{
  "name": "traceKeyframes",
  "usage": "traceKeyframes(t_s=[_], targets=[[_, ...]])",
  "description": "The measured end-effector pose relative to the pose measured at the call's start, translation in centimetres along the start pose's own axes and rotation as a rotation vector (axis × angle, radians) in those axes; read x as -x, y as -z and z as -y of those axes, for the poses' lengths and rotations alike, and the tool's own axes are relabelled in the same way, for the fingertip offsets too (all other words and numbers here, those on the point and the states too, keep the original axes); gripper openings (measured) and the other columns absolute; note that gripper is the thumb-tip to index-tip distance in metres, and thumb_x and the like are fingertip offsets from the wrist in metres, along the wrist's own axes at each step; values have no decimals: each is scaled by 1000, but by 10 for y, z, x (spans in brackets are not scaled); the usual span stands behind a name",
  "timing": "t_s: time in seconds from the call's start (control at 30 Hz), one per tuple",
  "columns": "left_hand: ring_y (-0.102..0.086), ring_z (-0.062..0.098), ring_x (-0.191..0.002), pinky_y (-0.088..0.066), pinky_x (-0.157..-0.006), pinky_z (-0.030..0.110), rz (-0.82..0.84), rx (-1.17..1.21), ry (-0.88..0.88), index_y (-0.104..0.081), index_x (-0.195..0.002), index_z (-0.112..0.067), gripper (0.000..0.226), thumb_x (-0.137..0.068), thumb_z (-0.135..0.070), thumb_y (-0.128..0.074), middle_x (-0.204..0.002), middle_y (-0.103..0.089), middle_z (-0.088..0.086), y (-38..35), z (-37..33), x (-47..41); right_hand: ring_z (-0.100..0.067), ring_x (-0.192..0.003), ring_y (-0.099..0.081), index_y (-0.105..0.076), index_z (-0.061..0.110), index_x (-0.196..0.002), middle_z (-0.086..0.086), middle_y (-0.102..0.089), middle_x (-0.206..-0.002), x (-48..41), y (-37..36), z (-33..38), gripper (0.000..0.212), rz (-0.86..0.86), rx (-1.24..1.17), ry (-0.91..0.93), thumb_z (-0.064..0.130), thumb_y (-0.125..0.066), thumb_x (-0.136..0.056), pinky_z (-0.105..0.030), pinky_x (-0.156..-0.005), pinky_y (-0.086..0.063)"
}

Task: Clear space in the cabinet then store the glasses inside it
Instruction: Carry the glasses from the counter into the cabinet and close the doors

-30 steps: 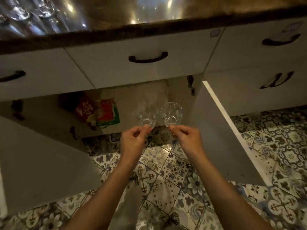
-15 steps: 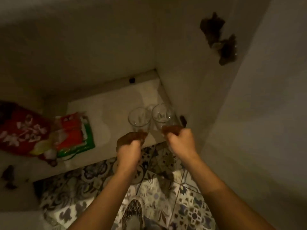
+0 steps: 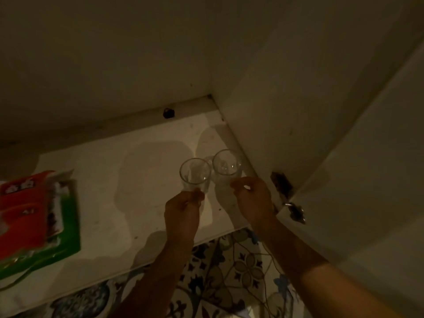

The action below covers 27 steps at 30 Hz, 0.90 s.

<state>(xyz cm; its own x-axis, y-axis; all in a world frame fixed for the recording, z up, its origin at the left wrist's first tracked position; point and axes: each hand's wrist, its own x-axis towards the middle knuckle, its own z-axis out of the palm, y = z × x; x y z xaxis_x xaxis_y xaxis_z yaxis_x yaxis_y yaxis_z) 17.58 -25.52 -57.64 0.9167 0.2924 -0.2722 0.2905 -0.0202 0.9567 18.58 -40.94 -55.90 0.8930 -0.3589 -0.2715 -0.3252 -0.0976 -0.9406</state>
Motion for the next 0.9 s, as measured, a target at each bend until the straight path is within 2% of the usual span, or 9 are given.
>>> traceKeyframes(t_s=[0.1,0.23,0.33,0.4,0.53,0.63,0.7,0.8,0.9], targets=[[-61,12,-73,-49,-76,31,-22,39,22,-69,-50,-31,46,-90,-8,-68,-64,-63,-9,-12,14,-18,-12,-83,-65,-72,18,-80,6,-67,-81,-13,-7,-12,17,-16,-7,-35,13,-65,-95,-28,-81,-52],[-63,26,-89,-48,-90,37,15,134,41,-69,-56,-20,47,-94,5,-57,-86,-67,13,-24,19,-28,-22,-92,-66,-75,18,-83,-2,-71,-86,-25,-8,-21,14,-52,-61,-103,15,-67,-94,-33,-79,-55],[-55,27,-89,-44,-96,39,73,236,91,-65,-49,-19,58,-92,15,-49,-87,-57,14,-33,19,-29,-29,-101,-69,-78,9,-102,-13,-75,-103,-33,-9,-28,15,-77,-72,-147,15,-66,-94,-44,-91,-57],[-56,24,-89,-45,-98,39,79,217,100,-65,-55,-15,48,-94,10,-53,-89,-57,13,-38,20,-29,-33,-105,-69,-76,3,-105,-17,-74,-107,-39,-9,-31,18,-88,-83,-153,12,-64,-95,-46,-95,-56],[-52,21,-86,-44,-85,38,48,111,61,-62,-67,-13,32,-96,-1,-58,-83,-55,7,-47,24,-28,-27,-104,-63,-69,-10,-115,-21,-69,-116,-49,-8,-35,24,-51,-209,-184,-1,-54,-99,-27,-86,-53],[-57,22,-88,-48,-86,38,22,112,76,-66,-78,-3,20,-97,-4,-60,-87,-61,12,-51,22,-31,-23,-93,-65,-72,15,-93,-8,-72,-97,-55,-8,-38,16,-52,-93,-121,10,-59,-98,-37,-86,-55],[-58,19,-82,-49,-73,26,8,104,84,-68,-88,4,14,-96,-5,-63,-87,-63,16,-53,18,-33,-22,-89,-66,-73,11,-93,-3,-71,-88,-59,-10,-39,15,-87,-123,-123,13,-60,-99,-38,-87,-54],[-61,8,-68,-44,-54,3,-49,110,119,-62,-99,13,15,-92,1,-68,-89,-62,17,-58,10,-38,-32,-101,-69,-74,0,-101,-17,-75,-97,-64,-14,-39,21,-129,-153,-116,15,-60,-100,-47,-96,-55],[-50,15,-68,-39,-52,2,-13,28,102,-53,-113,27,38,-91,1,-68,-82,-54,15,-61,6,-44,-32,-102,-70,-75,1,-101,-17,-75,-99,-65,-14,-40,23,-157,-119,-71,18,-59,-100,-53,-97,-54]])
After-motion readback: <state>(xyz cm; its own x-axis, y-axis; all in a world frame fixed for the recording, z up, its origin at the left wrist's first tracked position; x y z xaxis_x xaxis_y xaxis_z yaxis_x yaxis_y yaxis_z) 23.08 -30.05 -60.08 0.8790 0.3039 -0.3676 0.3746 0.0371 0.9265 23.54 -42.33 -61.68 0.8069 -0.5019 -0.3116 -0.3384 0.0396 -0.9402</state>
